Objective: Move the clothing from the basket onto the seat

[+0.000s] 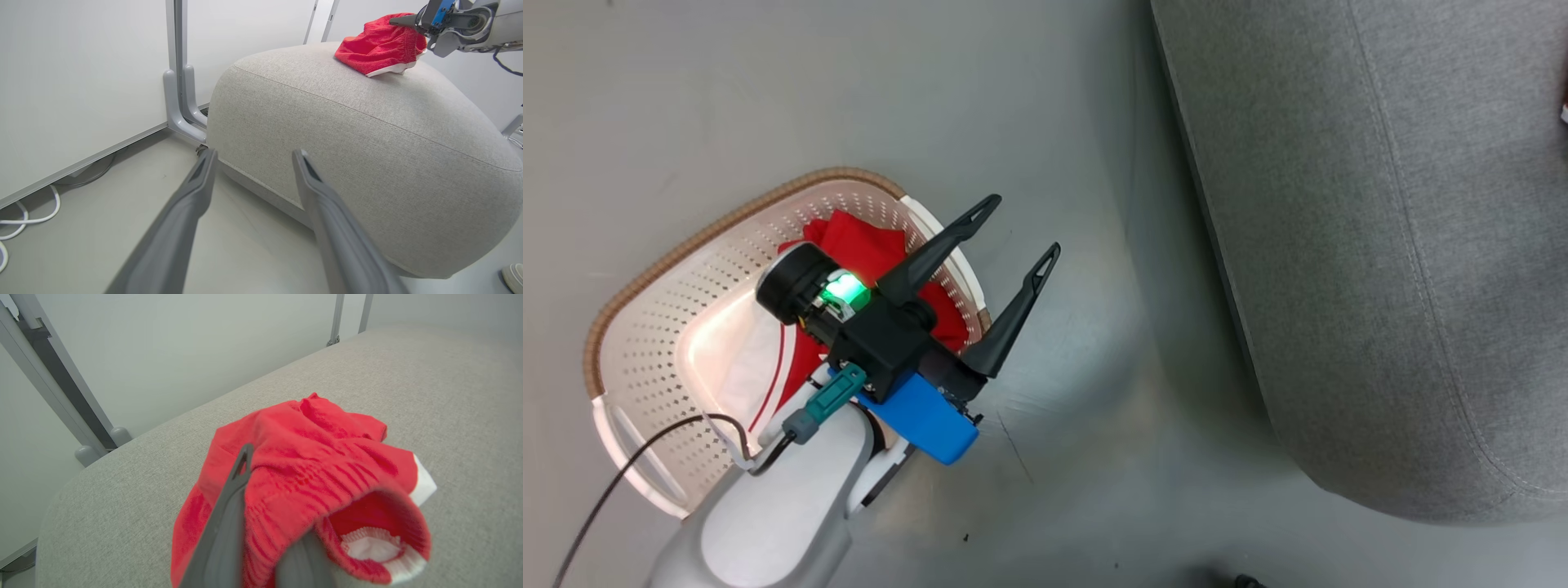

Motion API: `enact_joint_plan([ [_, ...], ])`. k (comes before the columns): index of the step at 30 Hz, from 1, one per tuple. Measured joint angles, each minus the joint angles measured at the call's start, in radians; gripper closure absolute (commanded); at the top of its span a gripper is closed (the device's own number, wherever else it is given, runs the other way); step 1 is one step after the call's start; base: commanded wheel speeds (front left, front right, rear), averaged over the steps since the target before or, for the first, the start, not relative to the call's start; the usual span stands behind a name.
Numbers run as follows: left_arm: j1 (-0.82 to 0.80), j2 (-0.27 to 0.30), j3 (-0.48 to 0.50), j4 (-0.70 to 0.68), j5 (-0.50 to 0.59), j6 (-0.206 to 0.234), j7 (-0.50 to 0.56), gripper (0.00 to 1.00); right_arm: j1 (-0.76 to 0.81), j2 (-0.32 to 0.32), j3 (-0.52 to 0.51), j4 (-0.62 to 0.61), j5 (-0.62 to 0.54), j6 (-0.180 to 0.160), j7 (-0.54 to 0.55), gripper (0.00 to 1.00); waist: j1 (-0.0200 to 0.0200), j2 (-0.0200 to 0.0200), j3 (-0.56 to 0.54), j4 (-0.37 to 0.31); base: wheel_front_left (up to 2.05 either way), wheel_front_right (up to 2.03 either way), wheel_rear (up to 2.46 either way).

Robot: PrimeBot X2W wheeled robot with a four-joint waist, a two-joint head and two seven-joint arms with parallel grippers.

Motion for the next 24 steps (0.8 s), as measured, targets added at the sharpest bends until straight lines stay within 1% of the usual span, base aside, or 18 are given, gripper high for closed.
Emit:
enact_joint_plan([
  [1,0.002,-0.006,0.0,0.006,-0.002,0.0,-0.002,0.0,0.001,-0.008,0.005,0.01,0.002,0.0,0.001,0.81,0.0,0.0,-0.008,0.002,0.0,0.0,0.0],
  [2,0.006,-0.013,-0.001,0.012,-0.005,0.001,-0.002,0.0,0.004,-0.016,0.015,0.018,0.003,0.0,0.006,0.64,0.0,0.0,-0.017,0.004,0.0,0.0,0.0],
  [3,0.011,-0.02,-0.002,0.017,-0.009,0.001,-0.003,0.0,0.011,-0.025,0.027,0.024,0.002,0.0,0.009,0.05,0.0,0.0,-0.027,0.007,0.0,0.0,0.0],
  [4,0.016,-0.026,-0.002,0.026,-0.011,0.001,-0.003,0.0,0.019,-0.027,0.035,0.03,0.004,0.0,0.012,0.0,0.0,0.0,-0.039,0.01,0.0,0.0,0.0],
  [10,0.103,-0.067,0.054,0.031,-0.042,0.013,-0.006,0.0,0.096,-0.025,0.112,0.025,-0.006,0.0,0.004,0.0,-0.0002,0.0,-0.139,0.026,0.0,0.0,0.0],
  [15,0.217,-0.094,0.114,0.041,-0.053,0.013,-0.007,0.0,0.2,-0.028,0.161,0.002,-0.067,0.0,-0.002,0.0,-0.0003,0.0,-0.245,0.041,0.0,0.0,0.0],
  [19,0.298,-0.126,0.168,0.056,-0.055,0.012,-0.007,0.0,0.292,-0.029,0.18,-0.07,-0.102,0.0,0.009,0.0,-0.0004,0.0,-0.336,0.063,0.0,0.0,0.0],
  [22,0.353,-0.146,0.215,0.066,-0.053,0.012,-0.007,0.0,0.382,-0.022,0.187,-0.158,-0.111,0.0,0.029,0.0,-0.0005,0.0,-0.402,0.085,0.0,0.0,0.0],
  [24,0.388,-0.157,0.248,0.071,-0.051,0.012,-0.007,0.0,0.451,-0.002,0.189,-0.234,-0.122,0.0,0.045,0.0,-0.0005,0.0,-0.444,0.101,0.0,0.0,0.0],
])
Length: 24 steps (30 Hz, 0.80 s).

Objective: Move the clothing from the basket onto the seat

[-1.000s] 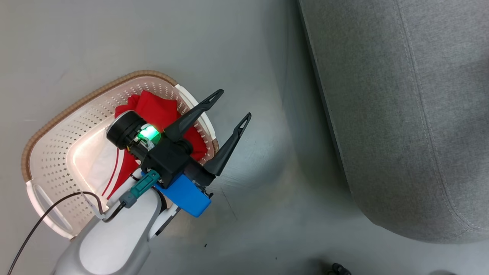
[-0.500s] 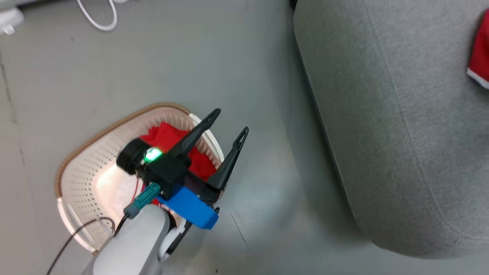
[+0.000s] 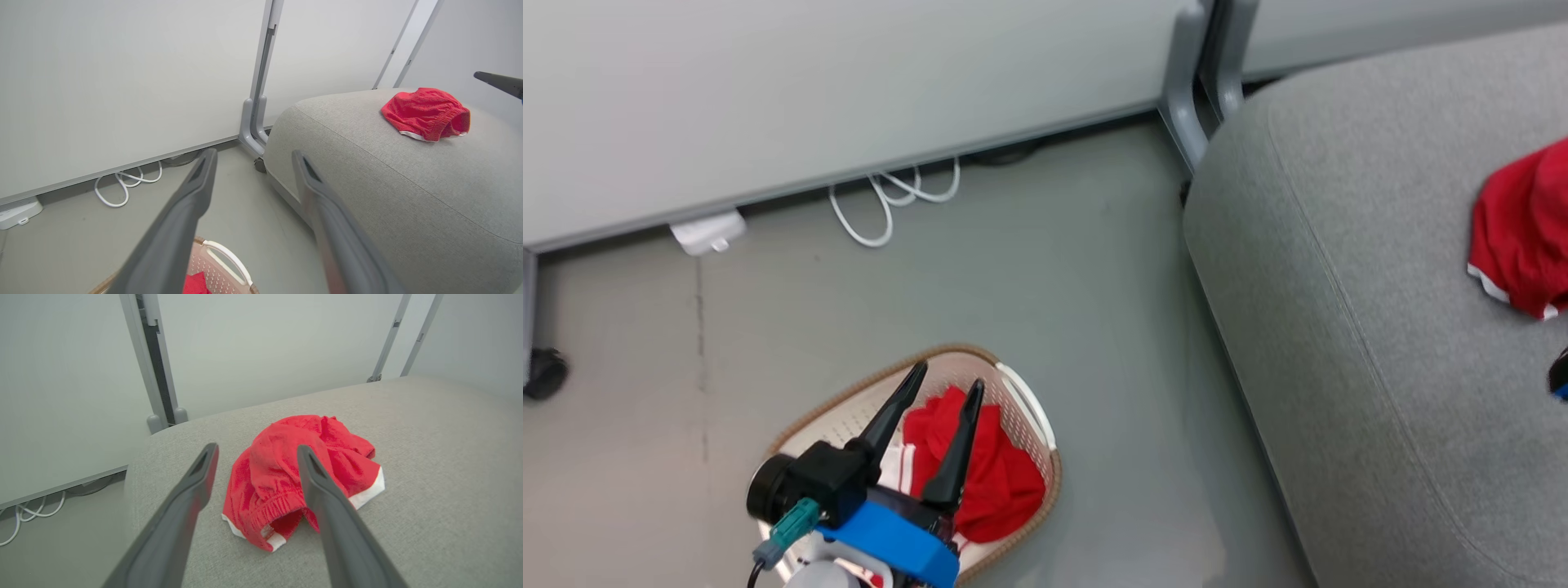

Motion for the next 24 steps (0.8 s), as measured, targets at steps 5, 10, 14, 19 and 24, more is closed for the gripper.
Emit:
enact_joint_plan([
  [5,0.079,-0.018,0.076,0.003,0.016,0.0,0.0,0.0,0.178,0.092,0.017,-0.242,-0.045,0.0,0.058,0.0,0.0,0.0,-0.096,0.043,0.0,0.0,0.0],
  [10,0.14,-0.026,0.144,0.001,0.033,-0.002,0.0,0.0,0.337,0.188,0.059,-0.463,-0.071,0.0,0.132,0.0,0.0001,0.0,-0.167,0.083,0.0,0.0,0.0],
  [14,0.168,-0.036,0.193,-0.001,0.043,-0.002,0.0,0.0,0.432,0.244,0.085,-0.577,-0.088,0.0,0.157,0.0,0.0001,0.0,-0.2,0.116,0.0,0.0,0.0],
  [19,0.183,-0.048,0.252,-0.006,0.051,-0.002,0.0,0.0,0.523,0.293,0.117,-0.657,-0.102,0.0,0.174,0.0,0.0002,0.0,-0.225,0.15,0.0,0.0,0.0],
  [24,0.206,-0.054,0.296,-0.012,0.062,-0.003,0.0,0.0,0.579,0.324,0.165,-0.712,-0.109,0.0,0.191,0.0,0.0003,0.0,-0.238,0.168,0.0,0.0,0.0],
])
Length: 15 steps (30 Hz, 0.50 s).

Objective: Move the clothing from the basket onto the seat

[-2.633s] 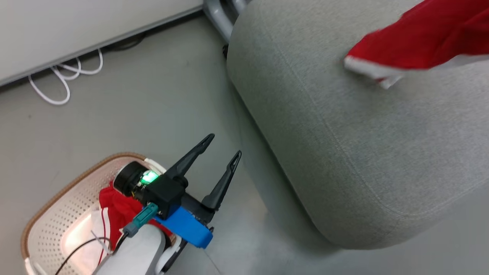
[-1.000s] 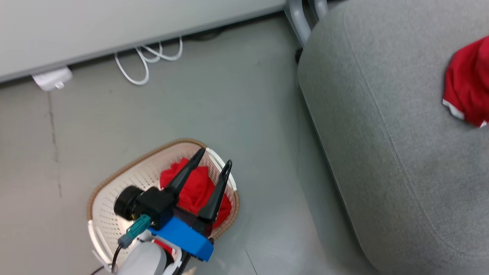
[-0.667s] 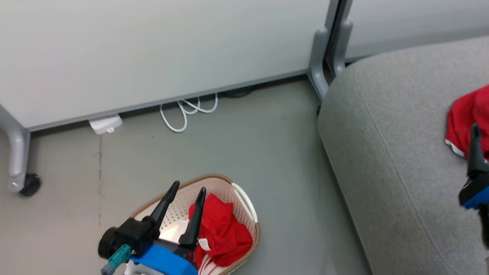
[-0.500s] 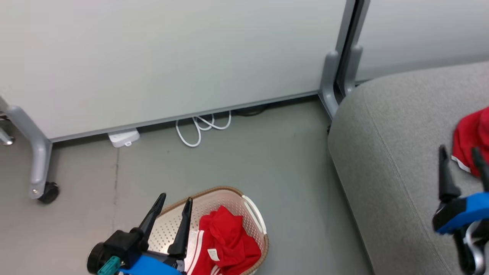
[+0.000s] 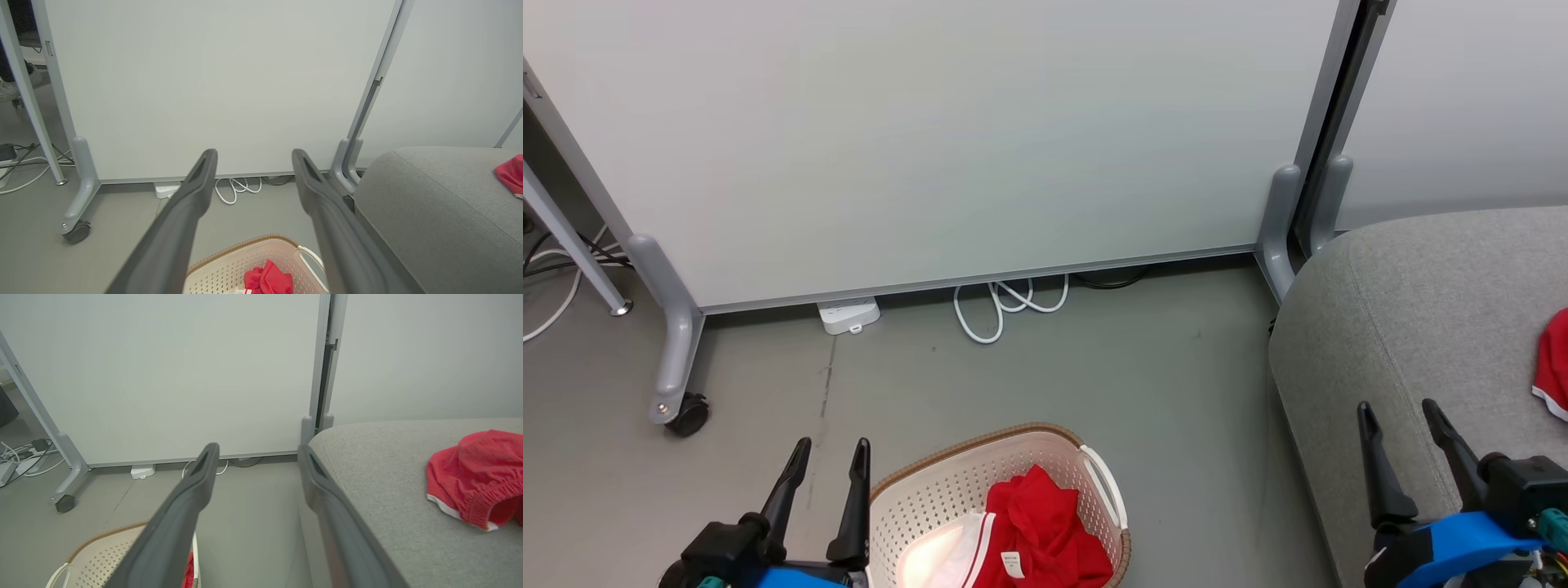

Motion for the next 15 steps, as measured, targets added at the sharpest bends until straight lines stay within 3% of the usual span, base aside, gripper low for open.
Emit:
enact_joint_plan([
  [15,0.025,-0.018,0.035,-0.003,0.023,-0.008,0.0,0.0,0.029,0.018,0.042,-0.049,-0.001,0.0,0.02,0.0,0.0001,0.0,0.007,0.013,0.0,0.0,0.0],
])
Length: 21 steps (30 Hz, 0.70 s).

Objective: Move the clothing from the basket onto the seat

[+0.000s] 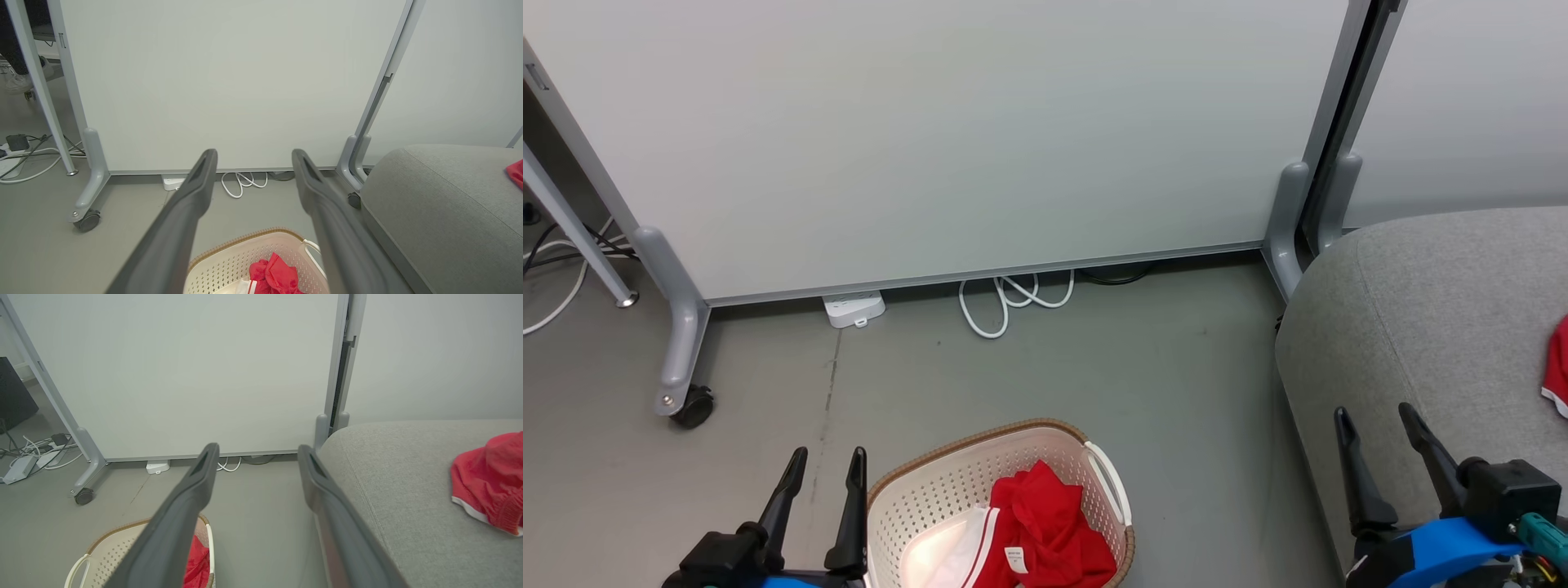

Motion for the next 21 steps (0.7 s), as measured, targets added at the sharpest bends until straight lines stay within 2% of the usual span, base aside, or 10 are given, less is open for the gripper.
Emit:
enact_joint_plan([
  [12,-0.009,-0.006,-0.01,0.004,0.003,-0.001,0.0,0.0,-0.02,0.003,0.017,-0.013,0.001,0.0,0.006,0.0,-0.0001,0.0,0.045,-0.008,0.0,0.0,0.0],
  [21,-0.143,0.01,-0.08,0.091,0.0,-0.002,0.0,0.0,-0.17,0.004,0.062,-0.032,0.004,0.0,-0.03,0.0,0.0001,0.0,0.189,-0.052,0.0,0.0,0.0],
])
